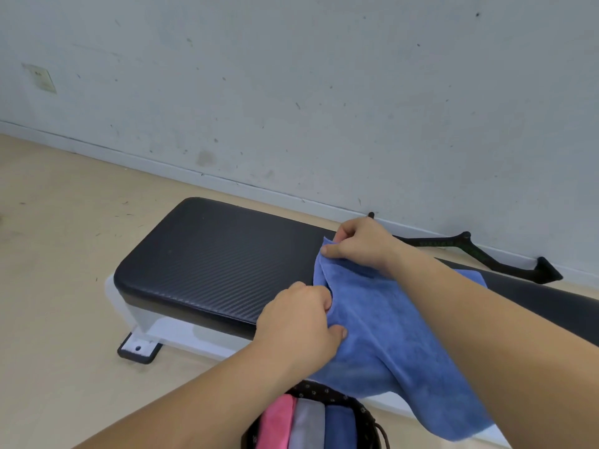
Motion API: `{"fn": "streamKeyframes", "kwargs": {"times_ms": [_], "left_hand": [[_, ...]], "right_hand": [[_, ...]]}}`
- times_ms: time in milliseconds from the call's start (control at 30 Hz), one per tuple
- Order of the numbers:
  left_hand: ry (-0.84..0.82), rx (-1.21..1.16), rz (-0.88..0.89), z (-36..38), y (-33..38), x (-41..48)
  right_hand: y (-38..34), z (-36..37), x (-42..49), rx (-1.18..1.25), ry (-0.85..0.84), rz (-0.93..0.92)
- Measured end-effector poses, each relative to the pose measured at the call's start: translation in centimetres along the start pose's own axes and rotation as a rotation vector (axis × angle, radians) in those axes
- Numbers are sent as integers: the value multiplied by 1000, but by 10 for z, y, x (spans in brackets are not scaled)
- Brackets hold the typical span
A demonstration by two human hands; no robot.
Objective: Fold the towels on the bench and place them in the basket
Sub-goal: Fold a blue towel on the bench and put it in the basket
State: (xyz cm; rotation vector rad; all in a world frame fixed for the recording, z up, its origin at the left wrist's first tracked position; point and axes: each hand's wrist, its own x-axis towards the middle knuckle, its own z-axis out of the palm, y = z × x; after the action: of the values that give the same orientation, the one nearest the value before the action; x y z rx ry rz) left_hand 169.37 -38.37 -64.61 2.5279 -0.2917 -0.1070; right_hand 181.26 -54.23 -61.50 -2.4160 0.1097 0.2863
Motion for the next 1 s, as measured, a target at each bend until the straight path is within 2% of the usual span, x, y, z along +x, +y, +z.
{"fn": "streamKeyframes", "kwargs": {"times_ms": [133, 233, 367, 467, 533, 633, 733, 900, 1000], "left_hand": [[-55, -67, 24, -4, -1, 2], [-113, -140, 56, -8, -1, -1], [-221, -34, 153, -17, 2, -17], [-245, -3, 249, -26, 9, -34], [-215, -75, 275, -32, 13, -41], [-100, -172, 253, -46, 24, -49], [-102, -257, 202, -59, 38, -61], [-161, -162, 234, -67, 61, -80], [-201, -116, 184, -73, 74, -88]], "right_hand": [[-5, -12, -22, 66, -63, 36], [-2, -28, -41, -5, -75, 72], [4, -52, -79, -91, -192, 132], [9, -64, -113, 86, -295, 120], [12, -70, -134, 306, -219, 62], [14, -78, -166, 645, 10, -22], [20, -80, -201, 840, 210, -35], [31, -88, -250, 1022, 424, 9], [40, -95, -267, 976, 522, 9]]}}
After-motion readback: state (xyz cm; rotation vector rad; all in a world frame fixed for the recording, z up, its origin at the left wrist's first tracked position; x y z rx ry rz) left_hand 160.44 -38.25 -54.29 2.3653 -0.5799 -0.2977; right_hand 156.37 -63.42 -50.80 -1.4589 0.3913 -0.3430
